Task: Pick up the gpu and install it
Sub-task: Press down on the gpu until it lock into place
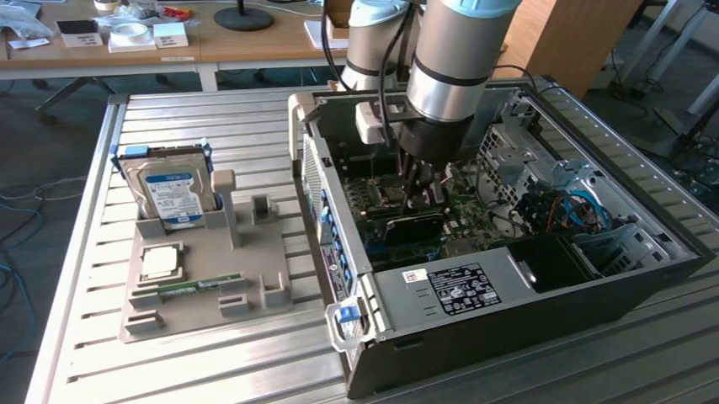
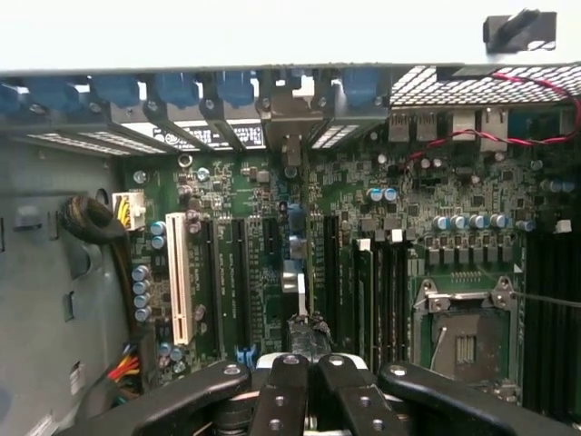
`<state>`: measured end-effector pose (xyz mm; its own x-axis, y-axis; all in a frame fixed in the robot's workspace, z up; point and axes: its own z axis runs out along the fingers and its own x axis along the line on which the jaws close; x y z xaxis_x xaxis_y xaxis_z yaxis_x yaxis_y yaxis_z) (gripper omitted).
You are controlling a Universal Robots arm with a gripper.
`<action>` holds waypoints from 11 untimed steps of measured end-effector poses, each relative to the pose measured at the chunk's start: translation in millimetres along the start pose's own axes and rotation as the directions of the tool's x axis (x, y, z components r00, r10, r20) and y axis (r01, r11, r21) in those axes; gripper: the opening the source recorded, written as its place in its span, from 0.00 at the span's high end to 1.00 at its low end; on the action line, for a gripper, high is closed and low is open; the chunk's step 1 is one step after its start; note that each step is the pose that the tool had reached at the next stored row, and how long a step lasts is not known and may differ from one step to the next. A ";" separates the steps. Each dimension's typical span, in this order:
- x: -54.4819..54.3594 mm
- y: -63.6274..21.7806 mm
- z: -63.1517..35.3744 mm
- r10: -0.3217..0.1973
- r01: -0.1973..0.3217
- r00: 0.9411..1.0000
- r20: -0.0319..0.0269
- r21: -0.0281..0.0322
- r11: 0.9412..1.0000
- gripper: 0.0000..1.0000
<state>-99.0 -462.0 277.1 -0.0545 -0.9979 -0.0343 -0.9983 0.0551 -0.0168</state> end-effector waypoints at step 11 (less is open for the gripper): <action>-2.8 0.2 6.3 0.000 0.000 1.000 0.000 0.000 1.000 0.89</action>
<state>-98.9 -459.0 270.9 -0.0545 -0.9979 -0.0344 -0.9983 0.0551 -0.0168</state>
